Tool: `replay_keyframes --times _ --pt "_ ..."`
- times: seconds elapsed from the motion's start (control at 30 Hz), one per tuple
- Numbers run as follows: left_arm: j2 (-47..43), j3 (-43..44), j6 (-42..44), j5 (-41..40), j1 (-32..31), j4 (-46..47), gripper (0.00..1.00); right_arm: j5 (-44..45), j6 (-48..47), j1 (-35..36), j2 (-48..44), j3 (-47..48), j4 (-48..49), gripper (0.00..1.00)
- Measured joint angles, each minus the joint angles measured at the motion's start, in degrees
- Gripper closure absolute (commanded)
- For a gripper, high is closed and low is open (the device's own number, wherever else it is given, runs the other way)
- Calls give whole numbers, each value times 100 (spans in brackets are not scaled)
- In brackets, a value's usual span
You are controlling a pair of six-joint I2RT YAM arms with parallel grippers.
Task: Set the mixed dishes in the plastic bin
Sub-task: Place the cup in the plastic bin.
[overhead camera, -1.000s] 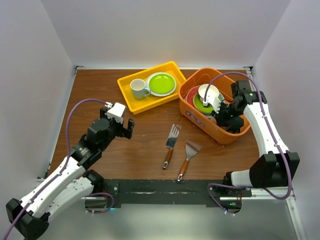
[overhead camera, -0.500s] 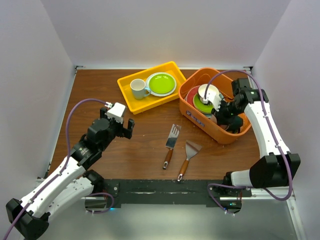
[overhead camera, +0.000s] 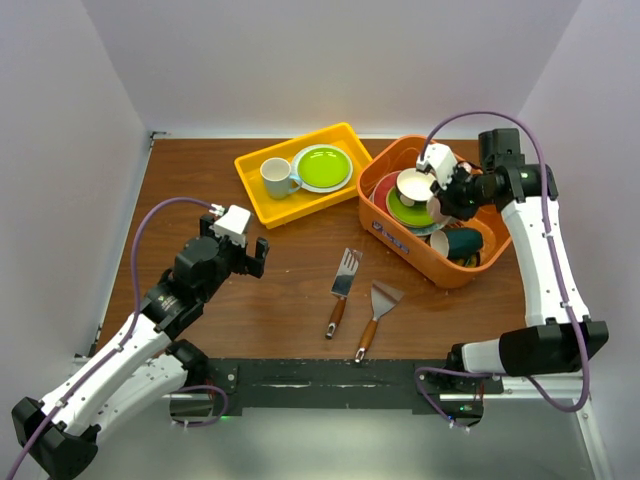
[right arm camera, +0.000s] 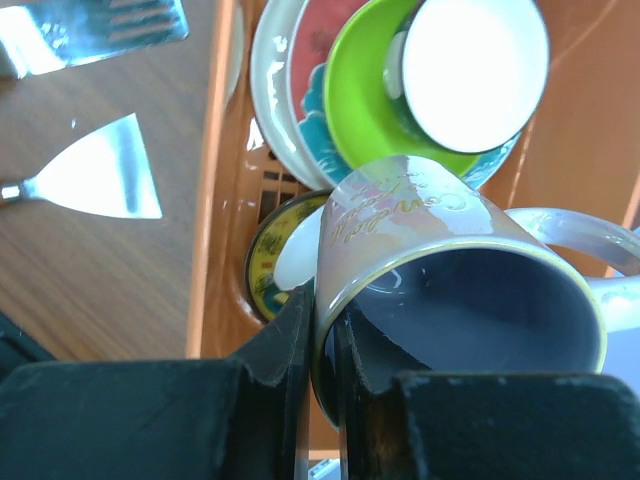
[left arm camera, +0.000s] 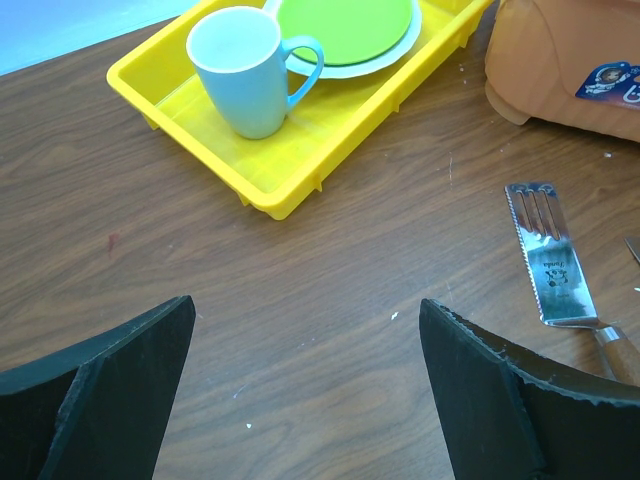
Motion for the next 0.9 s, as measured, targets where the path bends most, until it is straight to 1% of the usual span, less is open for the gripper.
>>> replay_keyframes --times 0.23,0.33,0.6,0.73,0.87,0.9 --pt "-4 0 2 0 0 2 0 402 435 -11 160 -15 286 100" --pt "-9 0 0 0 0 0 0 584 562 -118 280 -28 485 100" --pt "-9 0 0 2 0 0 0 597 667 -1010 951 -153 944 100" --pt "-9 0 0 2 0 0 0 544 640 -1143 1154 -326 973 100" --pt "-9 0 2 2 0 2 0 374 643 -1207 1335 -328 986 96" --pt "-9 0 2 4 0 2 0 313 640 -1237 1401 -328 992 94"
